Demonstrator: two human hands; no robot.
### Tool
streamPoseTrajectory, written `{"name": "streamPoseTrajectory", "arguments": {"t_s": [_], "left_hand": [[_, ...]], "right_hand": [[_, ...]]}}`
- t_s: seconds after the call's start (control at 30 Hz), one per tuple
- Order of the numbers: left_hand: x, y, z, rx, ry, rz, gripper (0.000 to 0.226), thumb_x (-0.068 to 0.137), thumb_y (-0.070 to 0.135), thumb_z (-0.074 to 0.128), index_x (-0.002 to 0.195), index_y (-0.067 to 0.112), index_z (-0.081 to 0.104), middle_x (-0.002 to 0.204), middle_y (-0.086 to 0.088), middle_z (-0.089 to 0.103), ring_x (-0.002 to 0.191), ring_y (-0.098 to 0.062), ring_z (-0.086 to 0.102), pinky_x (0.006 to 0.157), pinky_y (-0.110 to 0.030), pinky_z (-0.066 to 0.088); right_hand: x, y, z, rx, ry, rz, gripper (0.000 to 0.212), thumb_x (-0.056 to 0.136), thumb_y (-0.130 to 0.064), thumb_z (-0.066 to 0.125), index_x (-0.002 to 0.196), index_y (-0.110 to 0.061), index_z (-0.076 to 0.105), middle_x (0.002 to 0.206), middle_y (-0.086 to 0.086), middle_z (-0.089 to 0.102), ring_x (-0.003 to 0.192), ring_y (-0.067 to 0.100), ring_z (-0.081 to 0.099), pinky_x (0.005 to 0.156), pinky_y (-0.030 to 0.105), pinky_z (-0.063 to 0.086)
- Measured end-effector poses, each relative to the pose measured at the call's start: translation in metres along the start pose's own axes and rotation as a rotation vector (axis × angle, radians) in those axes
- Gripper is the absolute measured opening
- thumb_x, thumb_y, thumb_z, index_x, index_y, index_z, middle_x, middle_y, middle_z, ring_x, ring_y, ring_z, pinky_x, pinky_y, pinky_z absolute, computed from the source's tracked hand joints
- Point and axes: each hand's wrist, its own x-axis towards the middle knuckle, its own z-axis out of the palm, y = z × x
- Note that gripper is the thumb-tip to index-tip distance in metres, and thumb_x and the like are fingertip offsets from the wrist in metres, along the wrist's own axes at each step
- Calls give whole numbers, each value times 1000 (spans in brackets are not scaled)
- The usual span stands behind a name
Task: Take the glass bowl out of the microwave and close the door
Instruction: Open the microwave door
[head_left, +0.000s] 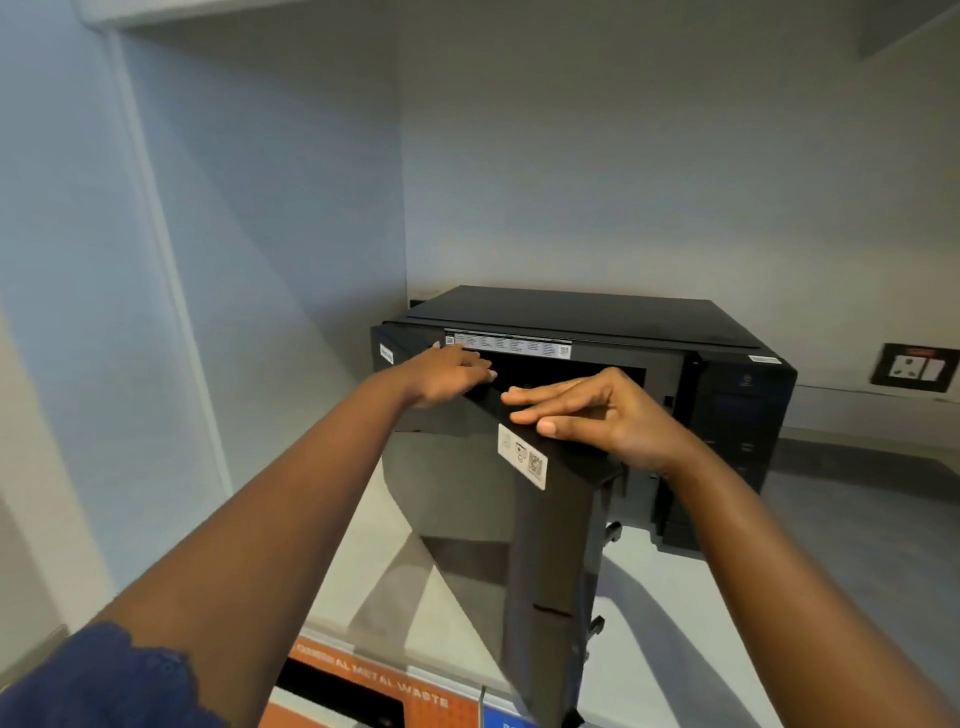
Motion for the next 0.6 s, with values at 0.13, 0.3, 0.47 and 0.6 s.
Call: {"name": "streamPoseTrajectory", "arguments": {"t_s": [0.13,0.3,0.47,0.6], "left_hand": [[-8,-5,-10,154,-112,-154,55,96,32,32,145,8,23,158,-14,2,145,-26,-13,118,-44,-6],[-22,-16,-22,306,-136,-311,77,92,39,39,147,4,-4,157,-14,-15,145,-25,-14,119,-41,0],[-40,-14,-43,403,-258,-388,73,93,42,40,147,3,10,158,-13,7,145,-26,10,117,-36,16],[-51,-20,-55,485,-272,-394,72,91,41,47,146,5,17,156,-11,20,142,-26,22,115,-37,22]], "right_hand": [[9,-7,24,41,-37,-70,28,79,-9,64,107,-13,63,117,8,65,119,7,54,105,27,40],[20,-17,55,15,-62,-150,27,82,-17,63,109,-14,65,120,5,65,120,0,50,103,15,37],[35,-30,82,-36,-62,-224,27,83,-20,62,109,-16,65,119,4,66,120,3,50,105,20,37],[46,-38,104,-48,-81,-271,28,86,-17,59,113,-14,63,123,6,64,124,10,47,106,22,35]]}}
